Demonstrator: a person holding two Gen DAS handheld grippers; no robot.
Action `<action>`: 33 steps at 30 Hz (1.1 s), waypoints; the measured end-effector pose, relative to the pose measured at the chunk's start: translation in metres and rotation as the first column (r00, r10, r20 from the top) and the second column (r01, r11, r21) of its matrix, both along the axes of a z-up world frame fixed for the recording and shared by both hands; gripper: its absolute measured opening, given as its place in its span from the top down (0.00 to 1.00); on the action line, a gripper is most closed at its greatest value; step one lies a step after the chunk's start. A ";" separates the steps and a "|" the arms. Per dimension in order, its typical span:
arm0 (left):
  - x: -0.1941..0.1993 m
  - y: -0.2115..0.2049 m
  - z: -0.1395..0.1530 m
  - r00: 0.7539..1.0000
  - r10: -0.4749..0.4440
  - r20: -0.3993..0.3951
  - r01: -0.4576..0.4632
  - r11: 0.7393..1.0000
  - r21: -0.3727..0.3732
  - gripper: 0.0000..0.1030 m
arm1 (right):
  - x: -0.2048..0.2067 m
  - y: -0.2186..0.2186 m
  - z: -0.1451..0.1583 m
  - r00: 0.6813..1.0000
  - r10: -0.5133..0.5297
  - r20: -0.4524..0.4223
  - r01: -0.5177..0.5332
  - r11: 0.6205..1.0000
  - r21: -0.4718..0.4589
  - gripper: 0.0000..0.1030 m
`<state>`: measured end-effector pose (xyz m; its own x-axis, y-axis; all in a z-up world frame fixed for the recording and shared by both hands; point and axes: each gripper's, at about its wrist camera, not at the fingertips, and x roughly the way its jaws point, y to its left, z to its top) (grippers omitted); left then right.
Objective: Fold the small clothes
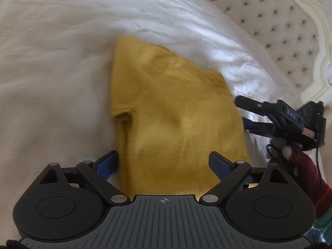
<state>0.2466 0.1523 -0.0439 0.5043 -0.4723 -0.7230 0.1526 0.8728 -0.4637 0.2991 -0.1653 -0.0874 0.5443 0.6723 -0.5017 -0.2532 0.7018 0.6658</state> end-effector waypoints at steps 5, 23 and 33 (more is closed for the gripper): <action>0.021 -0.012 -0.013 1.000 -0.014 -0.012 0.013 0.999 -0.044 0.08 | 0.014 0.013 -0.003 0.999 0.050 0.001 -0.050 0.999 -0.005 0.03; 0.010 -0.021 -0.015 0.994 -0.111 -0.009 0.109 0.988 -0.106 0.18 | 0.030 0.022 -0.015 0.993 0.117 0.025 -0.118 0.988 0.097 0.01; 0.008 -0.007 0.001 0.996 -0.064 -0.067 0.052 0.984 -0.169 0.85 | 0.010 0.030 0.014 0.998 0.055 -0.008 -0.055 0.996 -0.072 0.61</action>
